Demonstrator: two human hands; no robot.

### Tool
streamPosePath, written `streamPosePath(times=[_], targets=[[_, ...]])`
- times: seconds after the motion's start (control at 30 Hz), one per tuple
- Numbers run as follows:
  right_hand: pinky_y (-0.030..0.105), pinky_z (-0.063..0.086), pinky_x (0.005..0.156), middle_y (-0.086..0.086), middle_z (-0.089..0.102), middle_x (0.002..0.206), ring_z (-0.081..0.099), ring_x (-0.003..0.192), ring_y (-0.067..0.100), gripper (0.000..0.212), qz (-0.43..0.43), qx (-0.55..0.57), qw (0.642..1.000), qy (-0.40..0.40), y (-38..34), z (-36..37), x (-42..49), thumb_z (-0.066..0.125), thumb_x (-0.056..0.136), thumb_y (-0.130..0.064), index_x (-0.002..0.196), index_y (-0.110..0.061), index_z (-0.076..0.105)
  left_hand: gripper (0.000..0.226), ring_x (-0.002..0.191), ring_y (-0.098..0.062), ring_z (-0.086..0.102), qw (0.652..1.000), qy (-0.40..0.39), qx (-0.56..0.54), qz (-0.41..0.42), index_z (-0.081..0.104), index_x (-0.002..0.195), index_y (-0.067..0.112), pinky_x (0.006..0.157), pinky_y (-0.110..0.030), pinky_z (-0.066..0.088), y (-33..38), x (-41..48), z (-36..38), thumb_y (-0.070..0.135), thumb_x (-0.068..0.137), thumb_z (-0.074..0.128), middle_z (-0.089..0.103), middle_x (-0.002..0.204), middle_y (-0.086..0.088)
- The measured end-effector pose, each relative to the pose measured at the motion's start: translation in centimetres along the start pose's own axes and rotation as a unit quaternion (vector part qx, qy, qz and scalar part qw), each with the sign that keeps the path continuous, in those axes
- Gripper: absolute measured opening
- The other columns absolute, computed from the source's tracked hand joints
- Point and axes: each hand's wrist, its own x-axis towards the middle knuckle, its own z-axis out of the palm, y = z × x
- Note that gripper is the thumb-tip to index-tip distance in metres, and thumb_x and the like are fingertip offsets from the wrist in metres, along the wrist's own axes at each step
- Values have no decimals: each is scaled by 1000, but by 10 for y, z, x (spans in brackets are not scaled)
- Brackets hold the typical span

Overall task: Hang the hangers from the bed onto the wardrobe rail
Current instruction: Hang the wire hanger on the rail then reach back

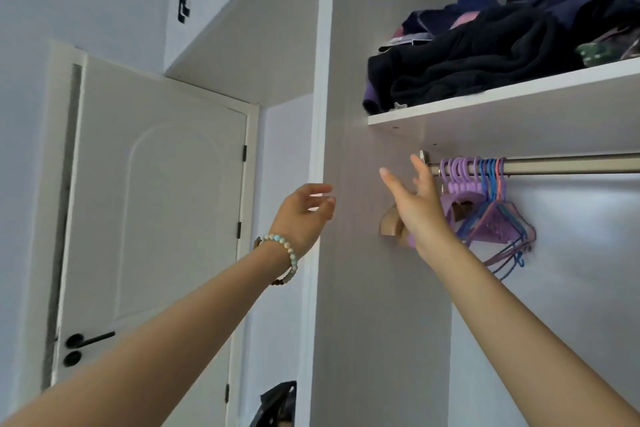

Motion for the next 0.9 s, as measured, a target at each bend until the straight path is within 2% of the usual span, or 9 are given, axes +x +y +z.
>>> streamPosePath(times=[0.17, 0.27, 0.43, 0.53, 0.67, 0.9], targets=[[22, 24, 103, -11, 23, 154, 22, 139, 3, 66, -10, 41, 993, -109, -33, 103, -50, 58, 89, -42, 146, -32, 26, 37, 104, -13, 57, 994, 84, 68, 1, 49, 126, 21, 88, -29, 46, -16, -31, -129, 30, 91, 54, 57, 124, 1], [25, 24, 106, -14, 20, 153, 20, 140, 3, 64, -2, 42, 981, -187, -48, 177, -92, 54, 91, -43, 146, -35, 23, 51, 120, -13, 50, 980, 131, 151, -19, 40, 135, 23, 96, -30, 41, -35, -65, -217, 40, 89, 54, 47, 136, 5], [24, 17, 111, -13, 14, 156, 15, 143, 5, 67, -7, 29, 948, -318, -62, 314, -189, 52, 92, -45, 148, -31, 19, 72, 138, -16, 30, 915, 200, 332, -110, 23, 146, 25, 111, -34, 27, -74, -157, -365, 55, 85, 49, 30, 150, 5], [32, 13, 118, -14, 6, 157, 7, 145, 6, 71, -18, 17, 907, -421, -63, 392, -267, 50, 91, -48, 150, -30, 15, 77, 140, -18, 25, 867, 228, 408, -175, 18, 148, 22, 114, -36, 24, -101, -231, -445, 57, 85, 46, 25, 153, 3], [34, 11, 119, -13, 1, 158, 2, 145, 5, 73, -6, 13, 849, -528, -63, 480, -387, 51, 90, -49, 150, -29, 14, 79, 141, -17, 22, 805, 255, 455, -281, 16, 148, 20, 115, -36, 22, -139, -346, -529, 59, 85, 44, 23, 154, 3], [34, 11, 119, -15, -3, 158, -1, 145, 5, 74, -13, -3, 736, -676, -44, 568, -619, 50, 89, -52, 150, -32, 12, 84, 142, -19, 22, 704, 260, 472, -463, 14, 148, 20, 117, -38, 21, -202, -563, -613, 64, 83, 42, 19, 155, 1]])
